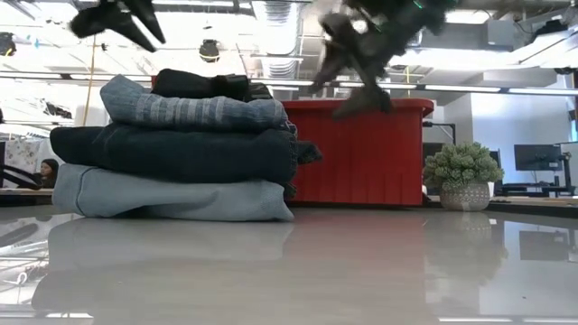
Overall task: Fold laundry
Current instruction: Put the folded blue and black pants, blue shirt, and black boxer into the red laundry bin
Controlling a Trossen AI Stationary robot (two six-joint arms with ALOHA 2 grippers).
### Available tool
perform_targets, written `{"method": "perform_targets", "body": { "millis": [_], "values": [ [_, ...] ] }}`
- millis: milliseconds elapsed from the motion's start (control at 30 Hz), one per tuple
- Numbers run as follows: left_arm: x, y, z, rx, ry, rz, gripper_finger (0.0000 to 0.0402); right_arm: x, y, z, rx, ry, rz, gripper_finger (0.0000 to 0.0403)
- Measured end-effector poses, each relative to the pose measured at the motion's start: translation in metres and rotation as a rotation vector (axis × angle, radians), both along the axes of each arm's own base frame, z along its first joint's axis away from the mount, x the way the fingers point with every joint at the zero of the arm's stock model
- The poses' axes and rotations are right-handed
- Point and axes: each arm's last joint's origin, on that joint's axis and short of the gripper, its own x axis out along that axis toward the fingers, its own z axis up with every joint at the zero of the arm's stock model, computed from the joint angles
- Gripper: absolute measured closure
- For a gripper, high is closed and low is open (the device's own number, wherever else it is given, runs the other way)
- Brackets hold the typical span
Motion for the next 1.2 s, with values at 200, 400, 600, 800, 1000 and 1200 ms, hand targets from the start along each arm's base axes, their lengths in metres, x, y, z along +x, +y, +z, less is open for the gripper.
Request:
{"method": "perform_targets", "body": {
  "millis": [200,400,600,800,1000,1200],
  "values": [
    [-0.032,-0.012,-0.003,-0.133,-0.036,0.181,0.0297,-0.054,0.005,-0.045,0.157,-0.247,0.002,0.0078],
    [-0.053,-0.019,-0.008,-0.226,-0.062,0.301,0.0296,-0.086,0.010,-0.087,0.287,-0.353,-0.115,0.0078],
    [-0.058,-0.022,-0.059,-0.389,-0.132,0.204,0.0273,-0.089,0.013,-0.111,0.348,-0.440,-0.204,0.0078],
    [-0.076,-0.022,-0.103,-0.545,-0.354,0.076,0.0236,-0.075,0.008,-0.122,0.399,-0.523,-0.274,0.0078],
    [-0.103,-0.016,-0.123,-0.559,-0.490,0.047,0.0200,-0.067,0.008,-0.129,0.451,-0.571,-0.290,0.0078],
    [-0.108,-0.015,-0.143,-0.581,-0.508,0.017,0.0157,-0.066,0.009,-0.129,0.454,-0.585,-0.282,0.0078]
  ]
}}
